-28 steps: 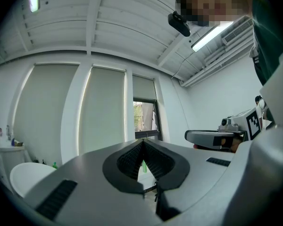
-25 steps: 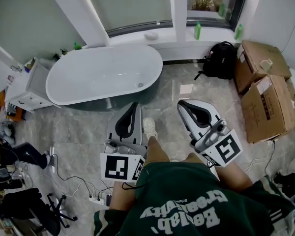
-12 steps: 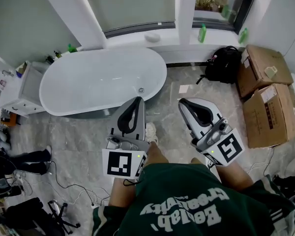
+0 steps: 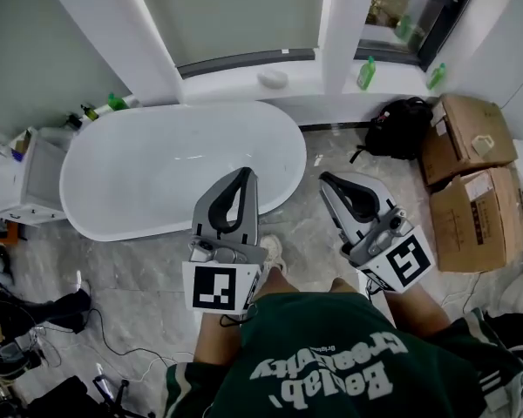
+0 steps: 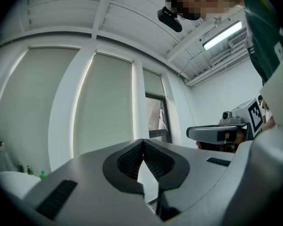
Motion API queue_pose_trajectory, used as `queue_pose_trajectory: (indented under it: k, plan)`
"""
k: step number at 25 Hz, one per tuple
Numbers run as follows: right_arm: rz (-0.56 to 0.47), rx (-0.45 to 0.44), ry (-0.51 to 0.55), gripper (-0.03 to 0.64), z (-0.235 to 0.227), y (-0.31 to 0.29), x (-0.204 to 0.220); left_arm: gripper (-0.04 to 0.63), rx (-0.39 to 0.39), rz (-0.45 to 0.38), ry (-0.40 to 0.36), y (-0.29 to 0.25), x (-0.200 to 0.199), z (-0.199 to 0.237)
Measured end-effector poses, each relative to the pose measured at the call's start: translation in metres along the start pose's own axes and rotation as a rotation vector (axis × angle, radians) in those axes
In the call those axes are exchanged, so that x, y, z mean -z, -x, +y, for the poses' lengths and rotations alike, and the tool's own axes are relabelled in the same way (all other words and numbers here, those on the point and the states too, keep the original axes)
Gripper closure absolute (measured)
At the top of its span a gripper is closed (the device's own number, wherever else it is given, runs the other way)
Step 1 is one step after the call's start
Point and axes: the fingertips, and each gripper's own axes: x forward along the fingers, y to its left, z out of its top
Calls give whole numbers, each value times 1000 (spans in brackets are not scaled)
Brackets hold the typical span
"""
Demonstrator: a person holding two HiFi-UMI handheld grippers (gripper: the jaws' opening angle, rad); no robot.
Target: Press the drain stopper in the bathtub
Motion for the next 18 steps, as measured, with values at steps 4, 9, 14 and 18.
queue_pose_trajectory:
  k: [4,9,14,18]
  plan:
    - [19,11,2,603,-18,-45,6,586,9,4,8,-30,3,40]
    - [30,27,15,603,-37,-92,16,586,33,30,15,-65,12,79]
    - [19,71,19,603,-62,-127,19,586,66,38,15,-102,17,110]
    - [33,117,-3,603,-79,-138,31,586,103,51,6,-124,27,118]
